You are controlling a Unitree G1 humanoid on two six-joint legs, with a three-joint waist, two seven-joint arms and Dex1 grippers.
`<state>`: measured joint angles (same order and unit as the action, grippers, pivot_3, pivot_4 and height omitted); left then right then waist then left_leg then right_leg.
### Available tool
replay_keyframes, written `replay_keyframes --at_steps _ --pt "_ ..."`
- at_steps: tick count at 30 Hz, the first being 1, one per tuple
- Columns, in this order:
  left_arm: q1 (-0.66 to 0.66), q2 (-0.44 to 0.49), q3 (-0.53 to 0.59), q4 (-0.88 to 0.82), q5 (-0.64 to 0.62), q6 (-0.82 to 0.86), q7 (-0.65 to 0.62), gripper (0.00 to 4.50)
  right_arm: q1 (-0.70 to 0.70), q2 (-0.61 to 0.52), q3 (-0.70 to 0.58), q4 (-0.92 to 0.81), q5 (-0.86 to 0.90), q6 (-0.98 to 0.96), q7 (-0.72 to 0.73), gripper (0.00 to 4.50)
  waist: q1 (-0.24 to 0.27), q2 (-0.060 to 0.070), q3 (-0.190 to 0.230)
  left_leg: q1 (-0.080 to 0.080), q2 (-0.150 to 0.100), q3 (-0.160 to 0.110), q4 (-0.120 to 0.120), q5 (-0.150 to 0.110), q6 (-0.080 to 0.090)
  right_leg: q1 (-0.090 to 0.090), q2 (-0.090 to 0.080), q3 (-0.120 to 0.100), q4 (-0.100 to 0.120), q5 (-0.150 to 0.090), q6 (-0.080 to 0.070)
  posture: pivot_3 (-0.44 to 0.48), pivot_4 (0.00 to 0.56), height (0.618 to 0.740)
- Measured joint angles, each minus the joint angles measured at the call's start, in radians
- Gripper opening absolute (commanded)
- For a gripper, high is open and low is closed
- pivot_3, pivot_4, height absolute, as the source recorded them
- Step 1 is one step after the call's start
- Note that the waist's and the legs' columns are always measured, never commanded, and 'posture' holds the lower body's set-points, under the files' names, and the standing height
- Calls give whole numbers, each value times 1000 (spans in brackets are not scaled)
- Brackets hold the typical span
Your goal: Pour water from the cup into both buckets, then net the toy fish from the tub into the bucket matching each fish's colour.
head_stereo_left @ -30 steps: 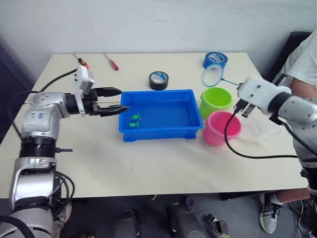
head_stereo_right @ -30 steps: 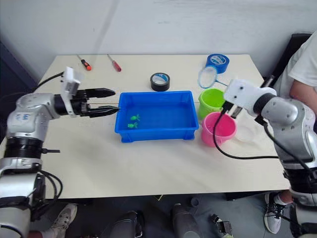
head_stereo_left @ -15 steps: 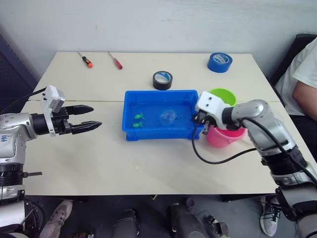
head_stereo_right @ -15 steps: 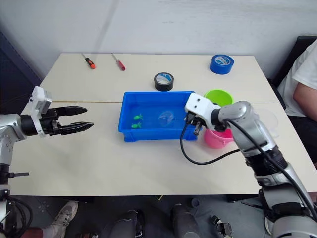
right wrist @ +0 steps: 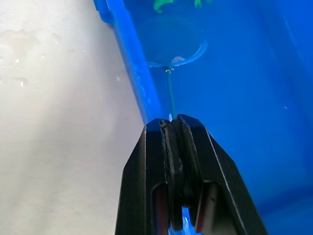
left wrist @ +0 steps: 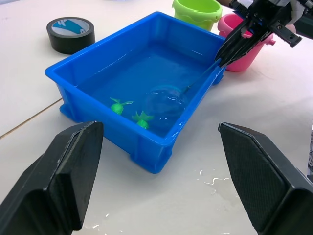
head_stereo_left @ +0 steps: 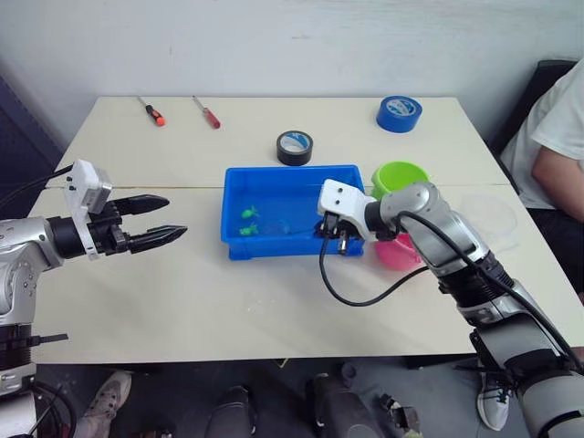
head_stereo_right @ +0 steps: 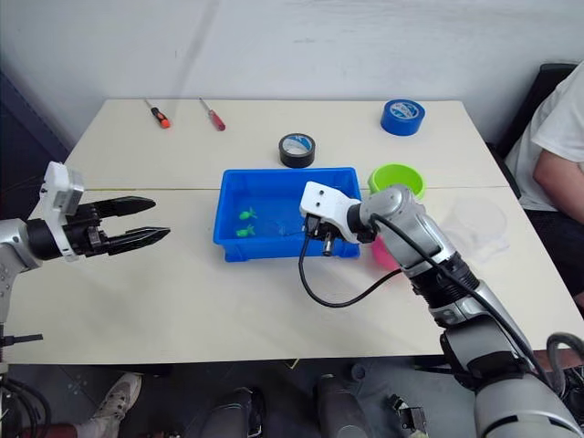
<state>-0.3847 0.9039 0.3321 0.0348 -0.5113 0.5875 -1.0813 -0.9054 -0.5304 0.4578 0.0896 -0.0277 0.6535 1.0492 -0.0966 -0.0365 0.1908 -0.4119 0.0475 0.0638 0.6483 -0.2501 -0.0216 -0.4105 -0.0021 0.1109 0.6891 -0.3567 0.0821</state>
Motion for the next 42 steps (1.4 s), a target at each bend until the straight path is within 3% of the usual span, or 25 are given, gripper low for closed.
replay_keyframes --at_steps 12,17,27,42 --pt "18 1 5 -28 -10 12 11 4122 -10 155 -1 39 -8 43 -63 0 -21 -1 0 1 0 0 -1 0 0 0 0 0 1 0 0 0 150 734" --pt "18 1 5 -29 -13 13 15 4122 -11 204 -71 58 55 128 -82 0 -16 -1 0 0 0 -1 -1 0 0 0 -1 -1 0 0 0 0 150 734" --pt "18 1 6 -26 -13 8 11 4122 -25 154 -188 48 178 247 -67 0 -16 -1 0 0 -1 -1 -1 0 0 0 -1 -1 -1 0 0 0 150 734" --pt "-59 -4 -35 16 -9 -38 -13 4122 15 56 -273 -1 236 240 -117 0 -8 -1 0 -2 -1 -2 -1 0 0 0 -1 -2 -3 0 0 0 150 734"
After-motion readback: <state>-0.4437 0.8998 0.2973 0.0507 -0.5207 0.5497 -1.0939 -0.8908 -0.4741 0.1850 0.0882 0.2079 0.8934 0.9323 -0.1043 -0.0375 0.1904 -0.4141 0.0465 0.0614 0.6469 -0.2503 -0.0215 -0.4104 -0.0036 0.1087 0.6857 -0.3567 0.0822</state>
